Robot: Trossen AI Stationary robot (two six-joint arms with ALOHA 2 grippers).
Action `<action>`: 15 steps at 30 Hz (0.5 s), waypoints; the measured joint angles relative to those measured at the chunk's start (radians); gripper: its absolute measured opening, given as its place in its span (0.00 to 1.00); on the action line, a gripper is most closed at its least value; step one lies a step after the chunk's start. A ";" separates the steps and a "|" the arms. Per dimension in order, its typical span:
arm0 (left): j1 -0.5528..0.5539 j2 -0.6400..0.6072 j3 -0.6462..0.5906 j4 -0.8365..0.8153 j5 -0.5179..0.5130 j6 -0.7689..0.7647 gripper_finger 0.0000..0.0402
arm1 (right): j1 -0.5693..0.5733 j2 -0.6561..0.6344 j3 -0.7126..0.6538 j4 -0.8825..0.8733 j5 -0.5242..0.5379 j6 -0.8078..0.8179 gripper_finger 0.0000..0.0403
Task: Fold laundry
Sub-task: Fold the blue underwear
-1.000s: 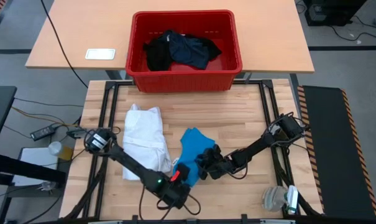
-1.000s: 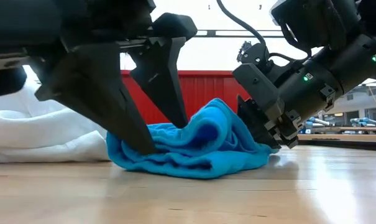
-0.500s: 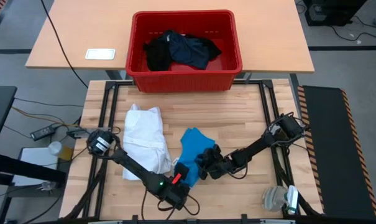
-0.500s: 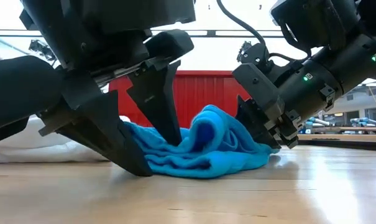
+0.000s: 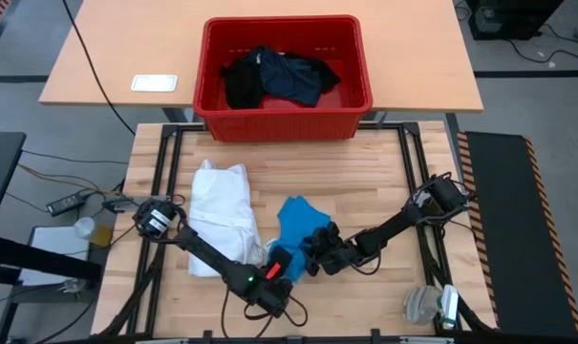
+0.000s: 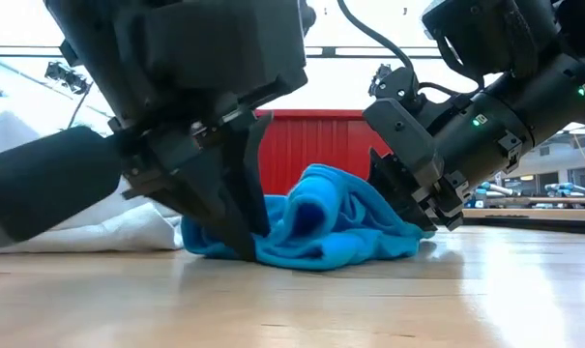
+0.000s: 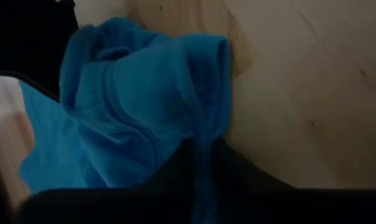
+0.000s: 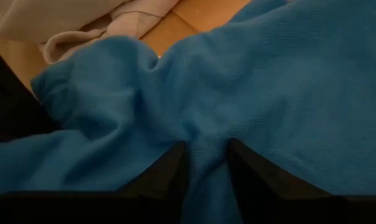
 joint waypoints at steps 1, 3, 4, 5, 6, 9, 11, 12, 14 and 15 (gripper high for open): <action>0.000 0.000 0.000 0.000 0.000 0.010 0.05 | 0.000 0.000 0.000 0.000 0.000 -0.001 0.32; -0.001 -0.001 0.000 -0.001 -0.001 0.027 0.02 | 0.000 0.000 0.000 0.000 0.000 -0.004 0.32; -0.001 -0.004 0.000 -0.002 0.001 0.028 0.02 | 0.000 0.000 0.000 0.000 0.000 -0.004 0.32; -0.001 -0.010 0.000 -0.006 0.008 0.026 0.01 | 0.000 0.000 0.000 0.000 -0.001 -0.004 0.32; -0.001 -0.020 0.000 -0.012 0.016 0.023 0.01 | 0.002 0.000 0.000 0.000 -0.001 -0.005 0.32; 0.000 -0.068 -0.002 -0.030 0.024 0.020 0.00 | 0.010 0.000 0.000 0.001 0.000 -0.010 0.32; 0.004 -0.109 -0.002 -0.045 0.039 0.033 0.00 | 0.017 0.000 0.000 0.009 -0.012 -0.016 0.32; 0.007 -0.127 -0.001 -0.045 0.047 0.040 0.00 | 0.022 0.000 0.000 0.016 -0.024 -0.025 0.32; 0.019 -0.157 -0.001 -0.048 0.077 0.056 0.00 | 0.035 0.000 0.000 0.042 -0.063 -0.076 0.32; 0.024 -0.170 -0.001 -0.051 0.088 0.060 0.00 | 0.044 0.001 0.000 0.056 -0.079 -0.105 0.32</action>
